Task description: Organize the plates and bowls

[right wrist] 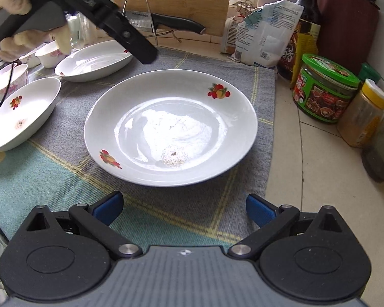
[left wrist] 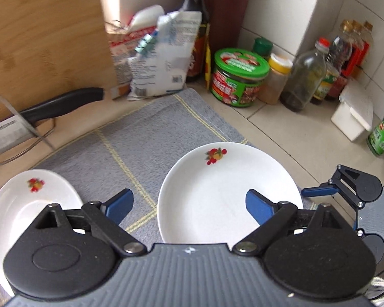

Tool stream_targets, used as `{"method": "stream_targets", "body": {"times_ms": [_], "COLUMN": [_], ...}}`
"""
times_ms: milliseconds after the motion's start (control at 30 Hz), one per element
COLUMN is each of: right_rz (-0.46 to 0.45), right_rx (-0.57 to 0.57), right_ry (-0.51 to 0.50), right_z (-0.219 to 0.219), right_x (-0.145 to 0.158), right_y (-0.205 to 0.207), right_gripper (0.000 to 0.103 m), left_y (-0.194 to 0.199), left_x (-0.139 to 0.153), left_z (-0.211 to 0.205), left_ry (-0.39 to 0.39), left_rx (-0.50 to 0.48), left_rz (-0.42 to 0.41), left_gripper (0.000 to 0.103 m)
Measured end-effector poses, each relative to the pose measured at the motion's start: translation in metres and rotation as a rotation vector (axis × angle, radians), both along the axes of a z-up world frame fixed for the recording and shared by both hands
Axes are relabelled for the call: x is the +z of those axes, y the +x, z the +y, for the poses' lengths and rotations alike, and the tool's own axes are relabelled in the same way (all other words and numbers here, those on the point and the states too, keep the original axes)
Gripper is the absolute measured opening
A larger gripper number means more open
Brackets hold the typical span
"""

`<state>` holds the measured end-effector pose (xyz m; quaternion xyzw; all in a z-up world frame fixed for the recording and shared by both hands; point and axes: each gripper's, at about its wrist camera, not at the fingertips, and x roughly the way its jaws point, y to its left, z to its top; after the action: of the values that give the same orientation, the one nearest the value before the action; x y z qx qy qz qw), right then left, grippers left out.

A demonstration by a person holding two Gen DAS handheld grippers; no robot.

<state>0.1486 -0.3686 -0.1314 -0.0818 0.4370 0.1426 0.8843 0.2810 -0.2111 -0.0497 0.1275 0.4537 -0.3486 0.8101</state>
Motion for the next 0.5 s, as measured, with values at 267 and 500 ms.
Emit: {"method": "stream_targets", "body": {"times_ms": [267, 500], "right_rz": [-0.038, -0.067], "right_rx": [0.032, 0.051], "right_ry": [0.000, 0.012], "right_z": [0.009, 0.033], "right_x": [0.014, 0.024], "right_y": [0.000, -0.003], "right_gripper": [0.103, 0.103], "left_y": [-0.028, -0.055], "left_x": [0.020, 0.019], "left_z": [0.038, 0.087], "left_ry": [-0.034, -0.010], "left_rx": [0.217, 0.305], "left_rz": [-0.080, -0.122], "left_gripper": [0.096, 0.098]}}
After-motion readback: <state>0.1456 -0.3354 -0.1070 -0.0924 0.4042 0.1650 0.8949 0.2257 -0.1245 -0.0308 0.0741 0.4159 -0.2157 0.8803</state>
